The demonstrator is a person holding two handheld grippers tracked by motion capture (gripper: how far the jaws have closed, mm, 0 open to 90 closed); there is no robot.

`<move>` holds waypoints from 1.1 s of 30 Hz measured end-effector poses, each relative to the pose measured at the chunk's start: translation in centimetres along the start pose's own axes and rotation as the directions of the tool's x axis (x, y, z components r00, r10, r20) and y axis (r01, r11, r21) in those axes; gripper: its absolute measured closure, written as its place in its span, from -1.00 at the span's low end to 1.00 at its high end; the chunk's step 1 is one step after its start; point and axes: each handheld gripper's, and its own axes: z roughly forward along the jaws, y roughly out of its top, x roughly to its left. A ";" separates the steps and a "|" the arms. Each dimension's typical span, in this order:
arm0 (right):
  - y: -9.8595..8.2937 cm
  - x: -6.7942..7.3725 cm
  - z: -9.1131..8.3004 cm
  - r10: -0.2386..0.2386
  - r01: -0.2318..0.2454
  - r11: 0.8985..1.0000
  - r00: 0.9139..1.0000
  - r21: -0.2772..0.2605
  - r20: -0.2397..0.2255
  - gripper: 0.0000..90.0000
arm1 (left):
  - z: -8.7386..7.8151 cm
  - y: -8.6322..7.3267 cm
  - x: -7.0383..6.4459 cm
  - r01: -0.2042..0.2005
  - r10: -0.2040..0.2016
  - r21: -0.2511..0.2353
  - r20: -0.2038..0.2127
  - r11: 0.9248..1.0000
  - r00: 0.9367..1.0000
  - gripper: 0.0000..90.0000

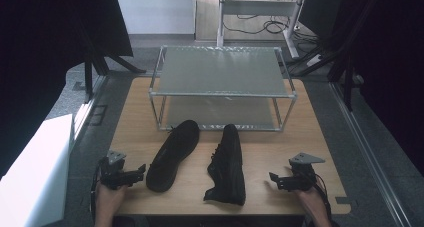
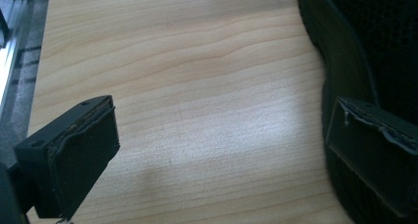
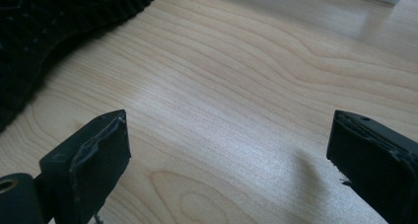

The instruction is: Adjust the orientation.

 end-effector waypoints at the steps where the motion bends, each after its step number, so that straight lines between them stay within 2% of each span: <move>1: 0.0 0.0 0.0 -0.002 0.002 1.000 1.000 -0.004 -0.002 -0.94 | 0.0 0.0 -0.1 -0.002 0.002 -0.002 0.003 1.000 1.000 -1.00; 6: 0.1 0.1 0.1 -0.006 0.006 1.000 1.000 -0.017 -0.011 -0.94 | -0.2 0.1 0.0 0.008 -0.005 -0.068 0.043 0.998 0.999 -1.00; 16: 0.1 0.3 0.3 0.012 -0.012 1.000 0.999 0.005 -0.036 -0.97 | -0.2 0.1 0.0 0.021 -0.018 -0.072 0.044 0.997 0.999 -1.00; 23: 0.1 0.4 0.3 0.009 -0.009 1.000 0.999 0.004 -0.040 -0.99 | 0.0 0.3 -0.2 0.005 -0.005 -0.023 0.030 1.000 1.000 -1.00; 27: 0.1 0.5 0.4 0.007 -0.006 1.000 0.999 0.014 -0.040 -1.00 | 0.0 0.4 -0.1 0.007 -0.007 0.002 -0.003 1.000 1.000 -1.00; 33: 0.2 0.7 0.3 0.007 -0.007 1.000 0.999 -0.005 -0.042 -1.00 | 0.3 0.5 0.0 0.004 -0.004 0.020 -0.006 1.000 1.000 -1.00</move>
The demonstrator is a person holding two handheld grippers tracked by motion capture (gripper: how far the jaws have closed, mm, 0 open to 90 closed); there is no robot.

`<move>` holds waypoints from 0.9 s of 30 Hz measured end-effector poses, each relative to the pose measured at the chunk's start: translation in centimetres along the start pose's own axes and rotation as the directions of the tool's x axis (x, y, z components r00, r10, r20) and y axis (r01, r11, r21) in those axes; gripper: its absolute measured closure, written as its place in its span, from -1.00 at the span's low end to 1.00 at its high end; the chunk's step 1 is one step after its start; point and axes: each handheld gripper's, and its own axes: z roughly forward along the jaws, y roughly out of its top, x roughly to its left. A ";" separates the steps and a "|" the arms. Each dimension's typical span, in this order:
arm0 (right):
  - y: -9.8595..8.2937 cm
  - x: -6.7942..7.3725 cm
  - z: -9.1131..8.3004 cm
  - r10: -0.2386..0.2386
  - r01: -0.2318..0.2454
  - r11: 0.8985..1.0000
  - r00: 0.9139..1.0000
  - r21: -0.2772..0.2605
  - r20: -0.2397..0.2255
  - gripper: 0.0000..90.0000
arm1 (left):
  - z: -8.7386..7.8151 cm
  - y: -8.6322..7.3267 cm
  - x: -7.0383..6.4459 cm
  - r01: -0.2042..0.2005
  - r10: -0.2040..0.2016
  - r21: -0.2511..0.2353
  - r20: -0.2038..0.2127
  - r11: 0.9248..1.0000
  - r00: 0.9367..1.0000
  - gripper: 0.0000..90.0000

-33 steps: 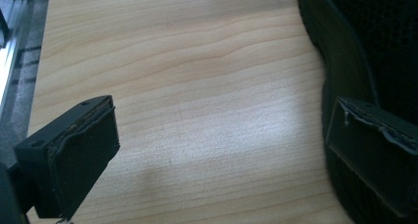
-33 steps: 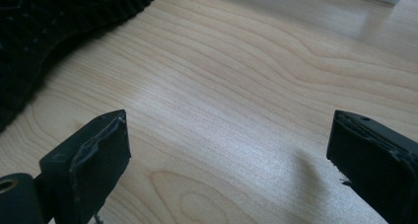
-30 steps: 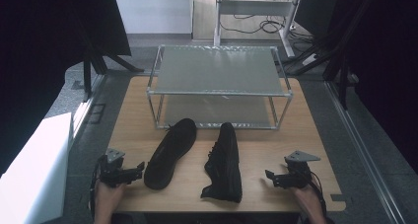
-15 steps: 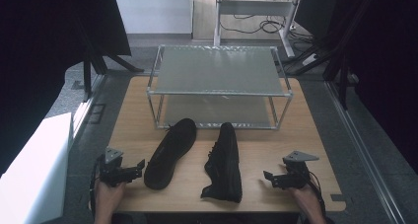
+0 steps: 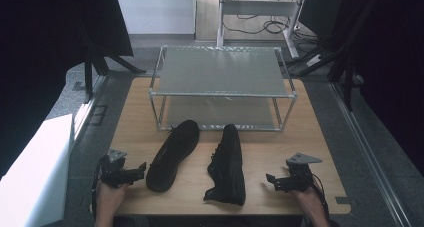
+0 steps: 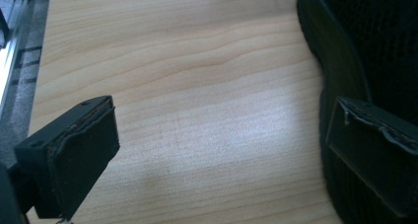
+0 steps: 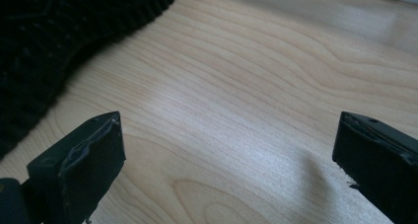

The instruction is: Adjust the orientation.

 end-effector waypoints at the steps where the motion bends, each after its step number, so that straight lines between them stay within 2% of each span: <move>1: 0.0 0.0 0.0 -0.001 0.001 1.000 1.000 0.000 -0.001 -1.00 | 0.1 0.0 0.0 -0.004 0.004 0.010 -0.005 1.000 1.000 -1.00; 8: 0.0 0.1 0.1 0.001 -0.001 1.000 1.000 0.007 -0.004 -1.00 | 0.7 -0.4 0.4 -0.010 0.011 0.056 -0.019 0.998 1.000 -1.00; 11: 0.0 0.1 0.1 0.002 -0.002 1.000 1.000 0.009 -0.007 -1.00 | 1.0 -0.5 0.0 -0.041 0.042 0.089 0.000 0.995 0.999 -1.00; 13: 0.0 0.1 0.1 0.002 -0.002 1.000 1.000 0.009 -0.007 -1.00 | 1.1 -0.5 -0.3 -0.051 0.050 0.094 0.008 0.994 0.999 -1.00; 14: 0.0 0.1 0.2 0.002 -0.002 1.000 1.000 0.011 -0.007 -1.00 | 1.1 -0.4 -0.5 -0.066 0.067 0.099 -0.011 0.993 0.998 -1.00; 19: 0.0 0.1 0.2 0.004 -0.004 1.000 1.000 0.013 -0.009 -0.99 | 1.0 -0.4 -0.6 -0.069 0.068 0.102 0.004 0.992 0.998 -0.97; 23: 0.0 0.2 0.2 0.005 -0.005 1.000 1.000 0.015 -0.011 -0.99 | 1.0 -0.5 -1.5 -0.105 0.100 0.115 0.049 0.988 0.994 -1.00; 25: 0.0 0.2 0.3 0.005 -0.005 1.000 1.000 0.015 -0.013 -0.99 | 0.8 -0.5 -2.6 -0.143 0.136 0.118 0.061 0.983 0.989 -1.00; 27: 0.0 0.2 0.2 0.006 -0.006 1.000 1.000 0.015 -0.013 -0.98 | 0.8 -0.5 -3.0 -0.152 0.145 0.117 0.063 0.981 0.987 -1.00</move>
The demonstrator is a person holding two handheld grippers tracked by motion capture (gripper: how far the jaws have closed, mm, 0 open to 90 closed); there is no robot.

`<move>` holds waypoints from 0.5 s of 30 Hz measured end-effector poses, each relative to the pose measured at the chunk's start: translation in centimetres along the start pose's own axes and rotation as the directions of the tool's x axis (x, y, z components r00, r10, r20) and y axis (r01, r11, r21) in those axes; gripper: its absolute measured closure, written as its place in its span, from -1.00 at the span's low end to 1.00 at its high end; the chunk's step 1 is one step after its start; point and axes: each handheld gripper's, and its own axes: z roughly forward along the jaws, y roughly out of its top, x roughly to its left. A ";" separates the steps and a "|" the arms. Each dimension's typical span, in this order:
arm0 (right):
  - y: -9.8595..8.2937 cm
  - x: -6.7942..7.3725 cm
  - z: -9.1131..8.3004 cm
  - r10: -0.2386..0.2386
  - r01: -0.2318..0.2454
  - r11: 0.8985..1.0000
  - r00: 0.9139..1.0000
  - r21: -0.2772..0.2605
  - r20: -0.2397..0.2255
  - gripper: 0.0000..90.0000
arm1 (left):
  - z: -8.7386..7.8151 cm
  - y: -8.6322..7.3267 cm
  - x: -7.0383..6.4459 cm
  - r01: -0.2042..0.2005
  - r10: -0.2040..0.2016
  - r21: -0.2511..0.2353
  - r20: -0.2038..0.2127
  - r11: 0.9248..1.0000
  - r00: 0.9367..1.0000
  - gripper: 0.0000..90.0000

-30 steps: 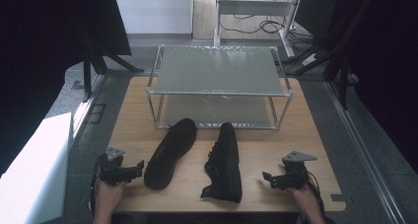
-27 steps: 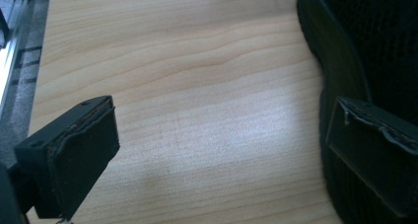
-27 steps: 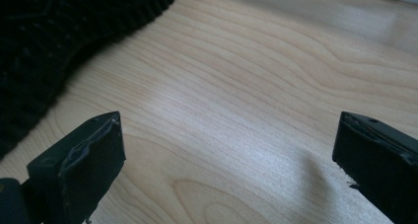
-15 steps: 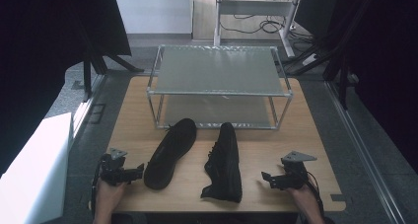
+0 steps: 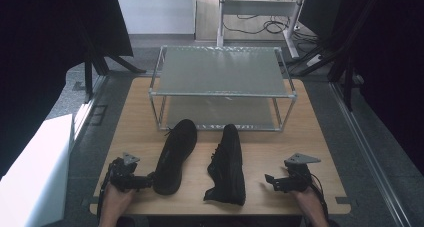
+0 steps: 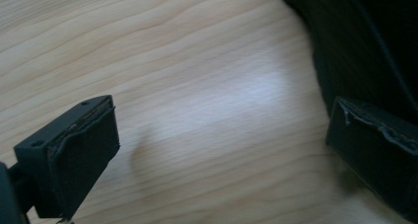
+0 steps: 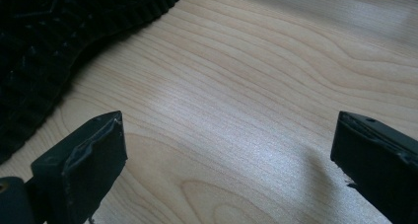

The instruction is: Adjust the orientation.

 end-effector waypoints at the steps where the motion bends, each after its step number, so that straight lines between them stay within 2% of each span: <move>1: 0.0 0.0 0.0 0.000 0.000 1.000 1.000 0.000 -0.001 -0.98 | 0.0 0.1 -0.3 -0.010 0.010 0.001 0.004 1.000 1.000 -1.00; 8: 0.0 0.0 0.1 0.002 -0.002 1.000 1.000 0.000 -0.004 -0.98 | 0.2 0.6 -2.8 -0.068 0.068 0.003 0.034 0.998 0.997 -1.00; 15: 0.0 0.0 0.1 -0.003 0.003 1.000 1.000 0.001 -0.005 -0.97 | 0.6 1.2 -4.4 -0.111 0.111 -0.007 0.063 0.994 0.992 -1.00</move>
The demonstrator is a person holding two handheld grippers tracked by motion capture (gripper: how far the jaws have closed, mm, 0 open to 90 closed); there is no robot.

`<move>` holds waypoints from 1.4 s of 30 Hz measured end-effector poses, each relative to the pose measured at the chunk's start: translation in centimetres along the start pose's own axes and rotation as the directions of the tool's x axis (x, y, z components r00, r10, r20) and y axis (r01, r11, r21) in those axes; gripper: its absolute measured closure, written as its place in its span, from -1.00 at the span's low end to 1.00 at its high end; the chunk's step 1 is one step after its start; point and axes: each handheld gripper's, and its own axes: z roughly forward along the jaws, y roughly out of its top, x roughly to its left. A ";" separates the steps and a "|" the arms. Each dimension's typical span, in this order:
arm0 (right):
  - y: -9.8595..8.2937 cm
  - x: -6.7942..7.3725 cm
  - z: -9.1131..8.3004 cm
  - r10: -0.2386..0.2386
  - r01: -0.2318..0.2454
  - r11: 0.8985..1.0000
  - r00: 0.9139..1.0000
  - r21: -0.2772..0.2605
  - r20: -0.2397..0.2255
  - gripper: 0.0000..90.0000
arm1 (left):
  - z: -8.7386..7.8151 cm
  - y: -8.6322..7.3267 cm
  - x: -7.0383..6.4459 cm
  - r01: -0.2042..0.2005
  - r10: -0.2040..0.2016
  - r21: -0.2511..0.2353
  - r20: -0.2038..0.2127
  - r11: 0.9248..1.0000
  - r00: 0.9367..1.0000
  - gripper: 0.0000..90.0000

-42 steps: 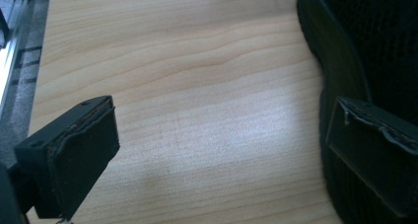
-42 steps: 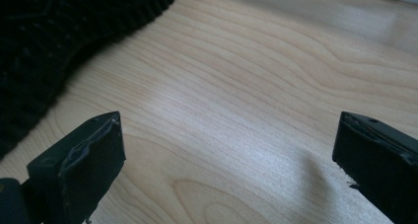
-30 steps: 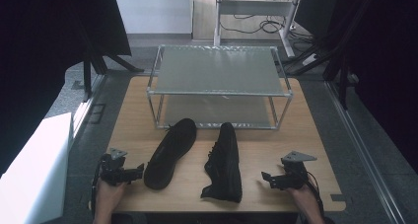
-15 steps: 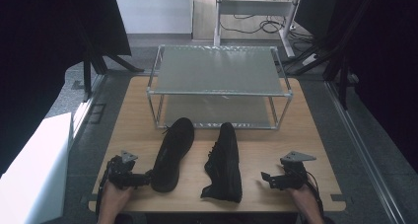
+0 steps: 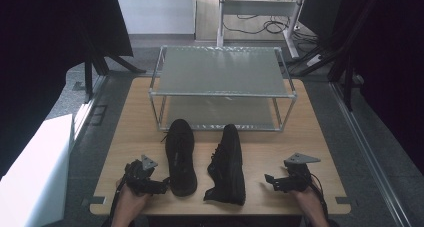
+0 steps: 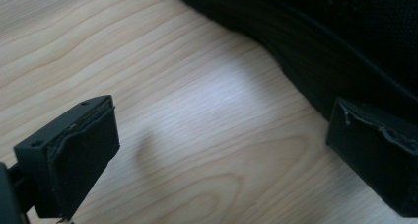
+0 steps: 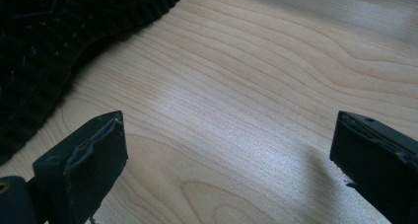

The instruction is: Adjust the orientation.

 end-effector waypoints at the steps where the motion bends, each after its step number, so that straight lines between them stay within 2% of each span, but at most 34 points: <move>1: 0.0 0.0 0.0 -0.001 0.001 1.000 1.000 0.000 0.000 -0.97 | 0.1 0.1 -0.3 -0.006 0.006 -0.002 0.001 1.000 1.000 -1.00; 5: 0.0 0.0 0.0 -0.003 0.003 1.000 1.000 0.002 0.002 -0.96 | 0.3 0.4 -0.7 -0.021 0.021 -0.002 -0.006 1.000 1.000 -1.00; 7: 0.0 0.0 0.0 -0.001 0.001 1.000 1.000 0.001 0.002 -0.96 | 0.2 0.3 -0.5 -0.013 0.013 -0.004 -0.001 1.000 1.000 -1.00; 10: 0.0 -0.1 -0.1 0.001 -0.001 1.000 1.000 -0.002 0.004 -0.96 | -0.1 0.2 -0.2 -0.005 0.004 -0.028 -0.032 1.000 0.999 -1.00; 11: 0.0 -0.1 -0.1 0.006 -0.006 1.000 1.000 -0.004 0.005 -0.96 | -0.4 0.0 0.2 0.009 -0.012 -0.050 -0.047 0.999 0.999 -1.00; 15: 0.1 -0.1 -0.2 0.012 -0.012 1.000 1.000 -0.010 0.010 -1.00 | -0.6 -0.3 1.0 0.038 -0.042 -0.072 -0.059 0.997 0.997 -1.00; 24: 1.0 0.4 -0.3 0.006 -0.006 1.000 1.000 -0.023 0.016 -1.00 | -0.8 -0.6 1.5 0.063 -0.069 -0.084 -0.070 0.994 0.995 -1.00; 32: 3.0 1.6 -0.5 -0.021 0.021 0.999 1.000 -0.049 0.001 -1.00 | -0.6 -0.7 1.7 0.074 -0.079 -0.078 -0.068 0.994 0.995 -1.00; 42: 5.7 3.9 -0.7 -0.077 0.075 0.995 0.997 -0.066 -0.031 -1.00 | -0.5 -0.8 1.7 0.074 -0.078 -0.074 -0.057 0.995 0.995 -1.00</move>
